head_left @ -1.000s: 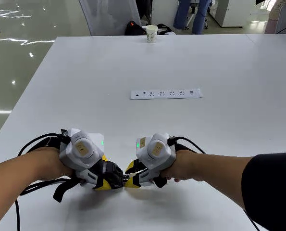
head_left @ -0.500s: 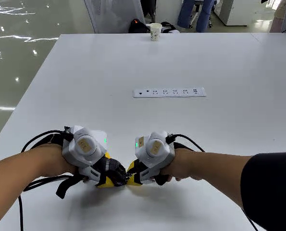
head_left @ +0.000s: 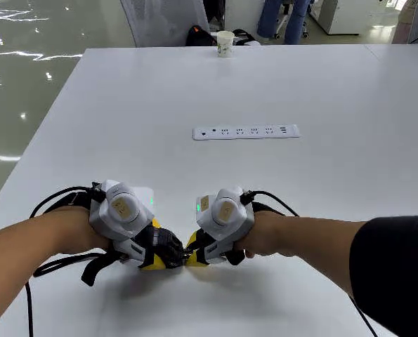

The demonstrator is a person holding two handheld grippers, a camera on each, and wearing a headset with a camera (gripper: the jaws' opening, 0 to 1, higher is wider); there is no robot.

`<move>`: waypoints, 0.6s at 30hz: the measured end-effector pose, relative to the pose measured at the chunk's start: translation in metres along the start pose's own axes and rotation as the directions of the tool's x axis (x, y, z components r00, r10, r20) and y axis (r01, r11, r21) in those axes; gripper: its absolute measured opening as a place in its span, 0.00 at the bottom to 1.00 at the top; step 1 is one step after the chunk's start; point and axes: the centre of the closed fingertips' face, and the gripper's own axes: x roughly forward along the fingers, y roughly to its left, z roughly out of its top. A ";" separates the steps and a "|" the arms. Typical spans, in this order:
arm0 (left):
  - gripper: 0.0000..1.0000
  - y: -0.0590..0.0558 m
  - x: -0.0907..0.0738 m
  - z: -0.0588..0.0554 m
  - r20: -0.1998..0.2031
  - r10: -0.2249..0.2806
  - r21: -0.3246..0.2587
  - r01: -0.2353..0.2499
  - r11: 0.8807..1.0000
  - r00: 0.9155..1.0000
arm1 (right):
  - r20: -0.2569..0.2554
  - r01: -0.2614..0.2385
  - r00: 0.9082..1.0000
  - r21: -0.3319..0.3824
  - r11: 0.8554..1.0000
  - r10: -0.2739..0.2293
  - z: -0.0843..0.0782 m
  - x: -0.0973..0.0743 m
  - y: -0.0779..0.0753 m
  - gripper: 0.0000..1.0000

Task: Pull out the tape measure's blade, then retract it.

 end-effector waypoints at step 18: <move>0.34 0.001 0.001 -0.001 -0.011 -0.002 -0.001 0.002 1.000 1.000 | -0.020 0.007 1.000 0.011 1.000 -0.006 -0.010 -0.005 0.000 0.10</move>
